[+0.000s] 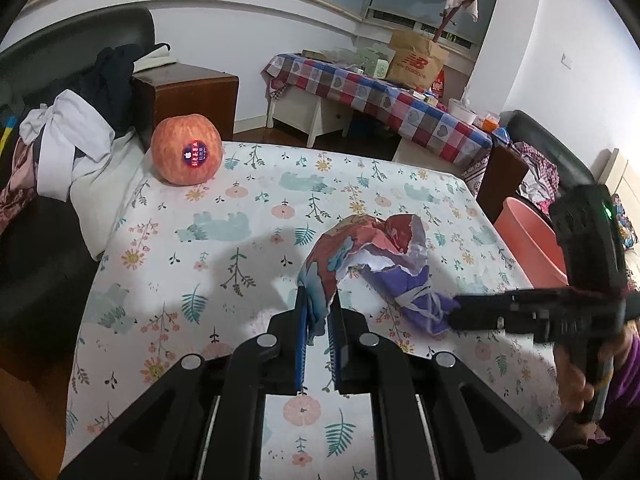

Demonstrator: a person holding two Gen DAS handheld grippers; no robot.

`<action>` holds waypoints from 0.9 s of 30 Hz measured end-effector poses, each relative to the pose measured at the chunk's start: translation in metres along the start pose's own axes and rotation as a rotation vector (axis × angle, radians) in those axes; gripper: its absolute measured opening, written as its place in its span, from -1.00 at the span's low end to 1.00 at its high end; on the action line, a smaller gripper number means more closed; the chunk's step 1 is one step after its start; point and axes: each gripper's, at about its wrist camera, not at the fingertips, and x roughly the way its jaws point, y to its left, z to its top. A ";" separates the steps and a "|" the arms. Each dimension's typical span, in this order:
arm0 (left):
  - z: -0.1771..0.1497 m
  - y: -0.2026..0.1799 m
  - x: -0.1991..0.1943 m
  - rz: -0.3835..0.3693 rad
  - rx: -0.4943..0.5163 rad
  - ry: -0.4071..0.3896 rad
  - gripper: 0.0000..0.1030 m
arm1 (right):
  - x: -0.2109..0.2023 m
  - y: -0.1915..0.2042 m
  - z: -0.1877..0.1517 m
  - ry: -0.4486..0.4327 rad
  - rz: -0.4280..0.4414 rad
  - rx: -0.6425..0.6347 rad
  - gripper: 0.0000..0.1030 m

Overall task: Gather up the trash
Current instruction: 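Lift the wrapper with the left tool while the right tool lifts the purple roll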

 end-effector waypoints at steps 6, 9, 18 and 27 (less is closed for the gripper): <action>0.000 0.000 0.000 -0.001 0.000 0.000 -0.84 | 0.005 0.005 -0.001 -0.018 -0.068 -0.012 -0.13; -0.002 0.000 0.000 -0.001 -0.009 0.001 -0.84 | 0.008 0.007 0.000 -0.025 -0.090 -0.021 -0.13; -0.007 -0.004 -0.002 0.002 -0.014 -0.002 -0.84 | 0.005 0.010 -0.010 -0.064 -0.137 -0.038 -0.45; -0.002 -0.012 -0.009 0.005 -0.021 -0.018 -0.84 | -0.026 0.015 -0.019 -0.165 -0.156 -0.059 -0.53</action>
